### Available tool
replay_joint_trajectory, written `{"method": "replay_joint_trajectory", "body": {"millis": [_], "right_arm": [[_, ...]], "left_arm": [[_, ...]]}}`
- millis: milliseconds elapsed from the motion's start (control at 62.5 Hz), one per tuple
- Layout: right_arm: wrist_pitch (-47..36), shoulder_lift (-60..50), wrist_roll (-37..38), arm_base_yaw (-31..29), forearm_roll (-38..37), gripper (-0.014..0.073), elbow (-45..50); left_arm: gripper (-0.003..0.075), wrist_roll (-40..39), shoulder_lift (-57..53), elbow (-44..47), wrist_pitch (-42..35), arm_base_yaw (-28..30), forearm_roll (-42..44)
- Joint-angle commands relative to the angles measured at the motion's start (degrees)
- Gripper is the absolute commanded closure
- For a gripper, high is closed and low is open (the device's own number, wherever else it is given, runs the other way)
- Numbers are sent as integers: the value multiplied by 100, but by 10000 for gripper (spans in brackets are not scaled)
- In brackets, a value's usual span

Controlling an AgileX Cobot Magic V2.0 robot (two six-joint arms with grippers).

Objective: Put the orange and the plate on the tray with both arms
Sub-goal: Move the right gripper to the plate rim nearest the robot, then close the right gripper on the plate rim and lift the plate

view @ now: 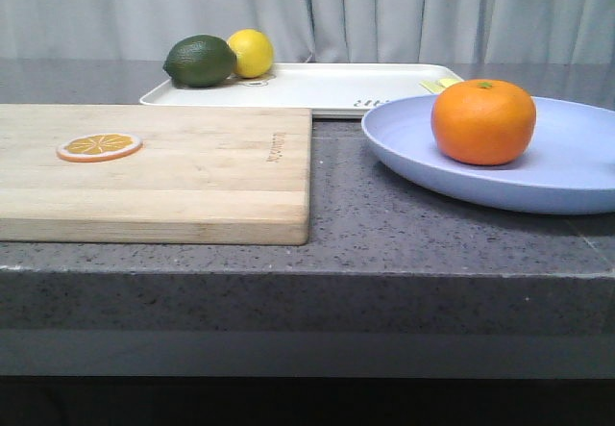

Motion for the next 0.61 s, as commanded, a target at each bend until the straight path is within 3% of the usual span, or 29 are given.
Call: {"method": "replay_joint_trajectory", "body": {"millis": [0, 304, 592], "right_arm": [[-85, -60, -87, -35, 273, 86, -190], [-13, 102, -122, -30, 273, 97, -190], [50, 214, -122, -30, 273, 302, -190]], "left_arm": [[28, -58, 22, -138, -389, 6, -37], [28, -58, 22, -138, -399, 6, -37], [28, -58, 22, -138, -472, 6, -37]]}}
